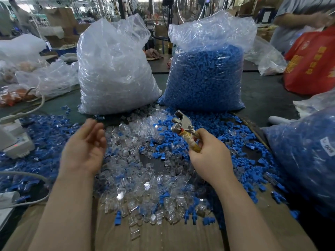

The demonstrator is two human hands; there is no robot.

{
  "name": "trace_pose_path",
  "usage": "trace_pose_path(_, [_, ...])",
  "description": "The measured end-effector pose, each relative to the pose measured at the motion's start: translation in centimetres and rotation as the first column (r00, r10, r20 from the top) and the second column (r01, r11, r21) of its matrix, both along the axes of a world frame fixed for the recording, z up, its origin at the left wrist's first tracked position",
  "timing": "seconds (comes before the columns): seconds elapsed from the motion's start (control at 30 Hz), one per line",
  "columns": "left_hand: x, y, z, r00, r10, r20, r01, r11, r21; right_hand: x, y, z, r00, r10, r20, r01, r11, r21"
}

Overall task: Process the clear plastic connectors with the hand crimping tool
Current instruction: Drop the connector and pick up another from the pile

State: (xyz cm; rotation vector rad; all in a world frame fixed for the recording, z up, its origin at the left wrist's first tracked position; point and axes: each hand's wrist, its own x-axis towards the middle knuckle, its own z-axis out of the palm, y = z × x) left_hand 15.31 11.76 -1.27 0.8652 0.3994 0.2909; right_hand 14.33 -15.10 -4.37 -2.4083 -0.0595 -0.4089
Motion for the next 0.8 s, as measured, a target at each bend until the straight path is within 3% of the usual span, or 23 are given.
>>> trace_pose_path(0.03, [0.0,-1.2,0.1,0.995,-0.087,-0.048,0.098,0.942,0.32,0.0,0.0,0.0,1.0,-0.004,-0.003,0.004,1.0,0.003])
trace_pose_path(0.07, [-0.1,-2.4,0.2,0.983,-0.158,-0.089,0.18,0.796,0.578,0.0,0.0,0.0,1.0,-0.009,-0.005,0.009,1.0,0.007])
trace_pose_path(0.13, [-0.3,-4.8,0.0,0.941,-0.299,-0.156,0.288,0.473,0.833,0.1,0.1,0.0,1.0,-0.013,-0.016,0.014,1.0,0.023])
trace_pose_path(0.27, [0.0,-7.6,-1.4,0.883,-0.326,-0.339,0.339,-0.058,0.939,0.1,0.2,0.1,1.0,-0.005,-0.029,0.006,0.999,0.035])
trace_pose_path(0.33, [0.2,-8.2,-2.0,0.876,-0.31,-0.369,0.302,-0.245,0.921,0.0,0.3,0.0,1.0,0.001,-0.02,0.0,0.999,0.039])
trace_pose_path(0.4, [0.4,-8.5,-2.5,0.883,-0.275,-0.381,0.266,-0.375,0.888,0.0,0.4,0.0,1.0,0.012,-0.016,-0.011,0.999,0.04])
trace_pose_path(0.47, [0.5,-8.5,-2.7,0.896,-0.249,-0.367,0.25,-0.402,0.881,0.0,0.5,0.0,1.0,0.016,-0.019,-0.016,0.999,0.039])
trace_pose_path(0.63, [0.5,-8.6,-2.9,0.909,-0.224,-0.351,0.258,-0.359,0.897,-0.1,0.7,0.1,0.999,0.022,-0.026,-0.021,0.998,0.055])
trace_pose_path(0.7, [0.4,-8.6,-2.8,0.916,-0.237,-0.323,0.266,-0.241,0.933,-0.1,0.8,0.1,0.999,0.039,-0.034,-0.037,0.998,0.06])
trace_pose_path(0.8, [0.1,-8.6,-2.2,0.92,-0.289,-0.263,0.311,0.136,0.941,-0.1,0.9,0.2,0.997,0.066,-0.037,-0.063,0.996,0.068])
